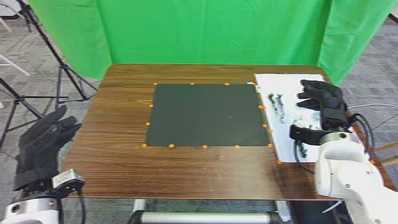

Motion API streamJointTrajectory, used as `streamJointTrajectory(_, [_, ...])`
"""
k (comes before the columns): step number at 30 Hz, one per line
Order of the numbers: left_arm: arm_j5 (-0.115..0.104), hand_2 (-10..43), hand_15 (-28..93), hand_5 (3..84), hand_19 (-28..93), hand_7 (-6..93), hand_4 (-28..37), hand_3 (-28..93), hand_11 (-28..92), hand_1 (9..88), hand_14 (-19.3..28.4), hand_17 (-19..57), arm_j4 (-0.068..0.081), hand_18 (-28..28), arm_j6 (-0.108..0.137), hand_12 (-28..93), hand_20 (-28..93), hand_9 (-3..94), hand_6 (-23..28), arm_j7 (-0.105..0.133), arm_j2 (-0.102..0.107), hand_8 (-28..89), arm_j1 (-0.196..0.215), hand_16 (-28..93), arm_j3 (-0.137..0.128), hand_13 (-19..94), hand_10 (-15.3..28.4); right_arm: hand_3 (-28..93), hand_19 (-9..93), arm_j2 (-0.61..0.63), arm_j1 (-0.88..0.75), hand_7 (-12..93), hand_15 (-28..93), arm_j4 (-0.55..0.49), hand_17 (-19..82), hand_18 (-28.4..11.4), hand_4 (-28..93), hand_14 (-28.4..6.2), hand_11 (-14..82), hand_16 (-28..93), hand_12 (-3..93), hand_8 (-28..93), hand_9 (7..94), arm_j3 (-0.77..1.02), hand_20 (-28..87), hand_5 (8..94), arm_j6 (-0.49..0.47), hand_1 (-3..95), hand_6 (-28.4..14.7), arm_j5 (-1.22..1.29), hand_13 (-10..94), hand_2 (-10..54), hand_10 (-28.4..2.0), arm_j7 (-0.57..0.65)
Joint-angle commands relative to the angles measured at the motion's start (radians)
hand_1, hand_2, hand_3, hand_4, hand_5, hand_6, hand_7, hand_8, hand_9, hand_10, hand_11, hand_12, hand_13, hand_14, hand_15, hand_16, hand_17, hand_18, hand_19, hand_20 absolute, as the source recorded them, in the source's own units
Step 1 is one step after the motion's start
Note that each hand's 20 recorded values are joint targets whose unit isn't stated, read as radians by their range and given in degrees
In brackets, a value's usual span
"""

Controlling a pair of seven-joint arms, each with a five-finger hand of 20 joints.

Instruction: Arrange flowers

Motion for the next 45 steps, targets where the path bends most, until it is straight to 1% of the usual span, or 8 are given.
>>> streamJointTrajectory(1, [-0.015, 3.2, 60, 38.2, 57, 15.0, -20.0, 81, 33, 25.7, 26.6, -9.0, 0.001, 21.7, 0.011, 7, 1, 36.3, 7.9, 0.015, 0.011, -11, 0.012, -16, 0.004, 24, 19.4, 89, 66, 0.003, 0.003, 27, 62, 0.001, 14, -19.4, -26, -17.7, 34.1, 5, 13.8, -18, 52.0, -0.003, 11, 47.2, 0.008, 22.8, -6.5, -0.005, 45, 9.7, -18.1, -0.006])
streamJointTrajectory(11, [0.008, 3.2, 60, 38.2, 57, 15.0, -20.1, 81, 33, 25.7, 26.5, -9.0, 0.002, 21.7, 0.000, 7, 1, 36.2, 8.0, -0.007, -0.007, -11, 0.010, -15, -0.002, 24, 19.4, 89, 66, 0.004, -0.005, 26, 62, -0.001, 14, -19.4, -26, -17.6, 34.0, 5, 13.8, -17, 52.0, 0.003, 11, 47.3, 0.005, 22.8, -6.6, -0.002, 45, 9.7, -18.2, -0.009])
streamJointTrajectory(18, [0.005, 3.2, 60, 38.2, 57, 15.1, -20.1, 81, 33, 25.7, 26.6, -9.0, 0.002, 21.7, 0.002, 7, 1, 36.2, 7.9, -0.003, -0.007, -11, 0.009, -15, 0.002, 24, 19.4, 89, 66, 0.002, -0.001, 26, 62, 0.001, 14, -19.4, -26, -17.7, 34.1, 5, 13.8, -17, 52.0, 0.001, 11, 47.3, 0.002, 22.8, -6.5, -0.004, 45, 9.7, -18.2, -0.008])
streamJointTrajectory(25, [0.033, 3.3, 60, 38.2, 57, 14.9, -20.2, 81, 33, 25.9, 26.5, -9.0, 0.002, 21.7, -0.009, 7, 1, 36.2, 8.0, -0.026, -0.032, -11, 0.005, -16, -0.002, 24, 19.4, 89, 66, 0.001, 0.001, 26, 62, 0.001, 14, -19.4, -26, -17.6, 34.2, 5, 13.8, -17, 52.0, 0.001, 11, 47.3, 0.000, 22.8, -6.5, -0.008, 45, 9.7, -18.1, -0.005])
streamJointTrajectory(30, [0.032, 3.3, 60, 38.1, 57, 15.0, -20.1, 81, 33, 25.8, 26.6, -9.0, 0.000, 21.7, -0.006, 7, 1, 36.2, 8.0, -0.026, -0.030, -11, 0.011, -16, -0.005, 24, 19.4, 88, 69, 0.022, 0.017, 26, 68, -0.023, 16, -19.9, -26, -17.4, 38.0, 7, 15.0, -17, 53.8, -0.025, 12, 47.8, 0.055, 23.0, -6.7, -0.258, 48, 9.6, -18.2, 0.194])
streamJointTrajectory(35, [0.011, 3.3, 60, 38.1, 57, 15.0, -20.2, 81, 33, 25.8, 26.5, -9.0, -0.001, 21.7, 0.003, 7, 1, 36.1, 8.0, -0.005, -0.015, -11, 0.021, -16, -0.011, 24, 19.4, 85, 78, 0.037, 0.001, 24, 79, -0.096, 23, -21.0, -25, -16.0, 53.9, 13, 19.9, -15, 54.8, 0.013, 13, 49.4, -0.144, 25.5, -8.0, -0.677, 56, 3.7, -19.1, 0.542])
streamJointTrajectory(41, [0.007, 3.3, 60, 38.2, 57, 15.1, -20.0, 81, 33, 25.8, 26.6, -9.0, -0.002, 21.7, 0.004, 7, 1, 36.2, 8.0, -0.003, -0.003, -11, 0.024, -16, -0.015, 24, 19.5, 78, 92, 0.047, -0.032, 21, 86, -0.160, 34, -22.8, -22, -12.0, 66.7, 24, 28.6, -12, 62.4, 0.063, 7, 53.9, -0.347, 29.0, -9.7, -0.860, 69, -1.2, -19.2, 0.684])
streamJointTrajectory(45, [0.018, 3.2, 60, 38.1, 57, 15.1, -20.0, 81, 33, 25.7, 26.6, -9.0, -0.001, 21.7, -0.001, 7, 1, 36.2, 8.1, -0.014, -0.009, -11, 0.026, -16, -0.024, 24, 19.6, 75, 93, 0.048, -0.053, 23, 91, -0.206, 45, -22.8, -20, -9.6, 73.5, 29, 35.1, -10, 71.1, 0.091, 22, 59.2, -0.517, 31.6, -10.5, -0.946, 78, -4.7, -16.5, 0.751])
